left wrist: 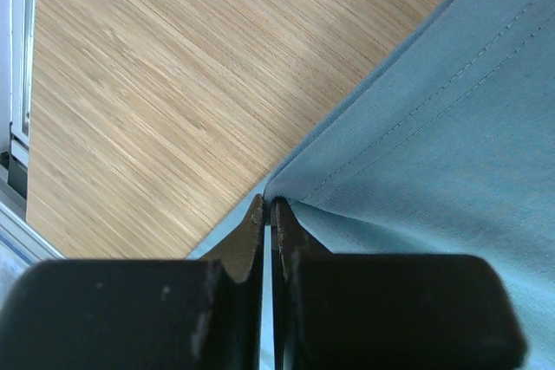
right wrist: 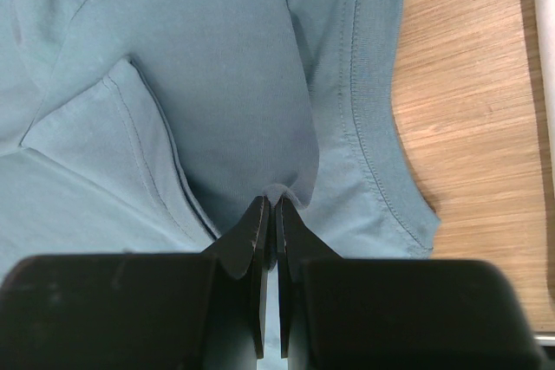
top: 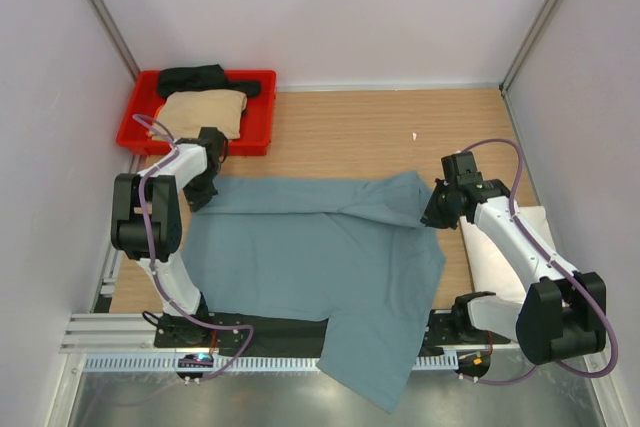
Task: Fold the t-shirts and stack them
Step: Fold the tshirt
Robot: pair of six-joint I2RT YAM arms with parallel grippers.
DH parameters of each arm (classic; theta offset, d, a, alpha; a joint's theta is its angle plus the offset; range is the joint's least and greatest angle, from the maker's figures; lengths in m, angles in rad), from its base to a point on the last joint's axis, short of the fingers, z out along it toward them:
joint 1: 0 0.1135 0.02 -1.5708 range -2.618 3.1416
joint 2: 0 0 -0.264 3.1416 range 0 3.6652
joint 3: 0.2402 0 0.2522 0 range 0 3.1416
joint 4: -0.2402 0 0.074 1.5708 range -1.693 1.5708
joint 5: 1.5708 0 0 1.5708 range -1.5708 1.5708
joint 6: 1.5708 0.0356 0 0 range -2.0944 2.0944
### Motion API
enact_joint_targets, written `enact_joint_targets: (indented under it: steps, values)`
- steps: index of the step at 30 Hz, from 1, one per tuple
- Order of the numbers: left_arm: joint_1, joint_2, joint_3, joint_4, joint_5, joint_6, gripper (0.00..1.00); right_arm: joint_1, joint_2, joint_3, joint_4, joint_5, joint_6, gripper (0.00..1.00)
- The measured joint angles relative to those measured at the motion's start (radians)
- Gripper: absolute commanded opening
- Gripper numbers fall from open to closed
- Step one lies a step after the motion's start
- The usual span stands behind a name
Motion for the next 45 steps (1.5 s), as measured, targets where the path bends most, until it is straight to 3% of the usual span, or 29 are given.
enact_joint_targets:
  steps: [15,45]
  values:
    - [0.0,0.0,0.069,0.005,0.001,-0.015,0.0,0.001,0.002,0.0,0.003,0.0,-0.001,0.01]
    - [0.012,0.015,-0.005,0.016,0.004,-0.044,0.0,0.01,0.048,-0.059,-0.05,-0.021,-0.024,0.01]
